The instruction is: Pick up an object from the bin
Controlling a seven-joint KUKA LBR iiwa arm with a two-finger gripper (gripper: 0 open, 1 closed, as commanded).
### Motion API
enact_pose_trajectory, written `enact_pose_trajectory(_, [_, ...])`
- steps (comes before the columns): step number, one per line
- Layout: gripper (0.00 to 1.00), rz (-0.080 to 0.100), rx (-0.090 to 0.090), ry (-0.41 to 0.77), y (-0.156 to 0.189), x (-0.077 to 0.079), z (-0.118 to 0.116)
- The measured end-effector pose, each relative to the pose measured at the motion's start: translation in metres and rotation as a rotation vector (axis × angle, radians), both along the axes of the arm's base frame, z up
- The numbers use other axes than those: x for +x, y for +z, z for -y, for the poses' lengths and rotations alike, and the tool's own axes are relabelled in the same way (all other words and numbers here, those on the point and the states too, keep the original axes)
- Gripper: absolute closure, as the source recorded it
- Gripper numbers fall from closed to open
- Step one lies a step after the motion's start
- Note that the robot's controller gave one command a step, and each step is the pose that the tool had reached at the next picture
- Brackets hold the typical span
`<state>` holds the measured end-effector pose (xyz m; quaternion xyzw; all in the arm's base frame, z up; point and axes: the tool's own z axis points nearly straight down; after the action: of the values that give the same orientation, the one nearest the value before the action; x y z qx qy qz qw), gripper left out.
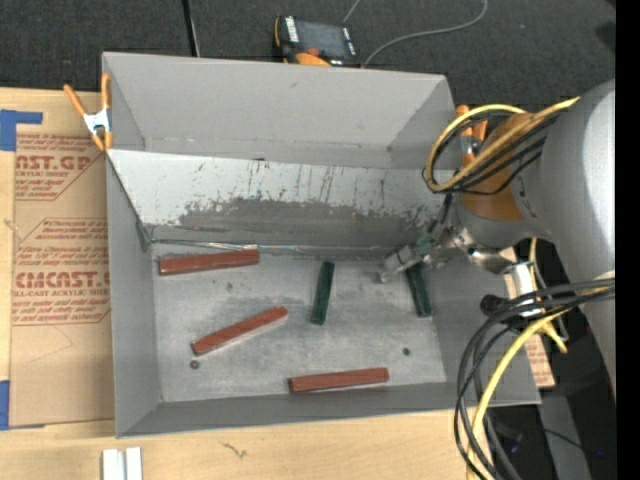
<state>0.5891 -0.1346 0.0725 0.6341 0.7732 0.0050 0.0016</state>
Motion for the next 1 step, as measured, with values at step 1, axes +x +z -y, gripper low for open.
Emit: enact_pose_trajectory(1, [0.00, -0.006, -0.002, 0.004, 0.0012, 0.0016, -0.0029])
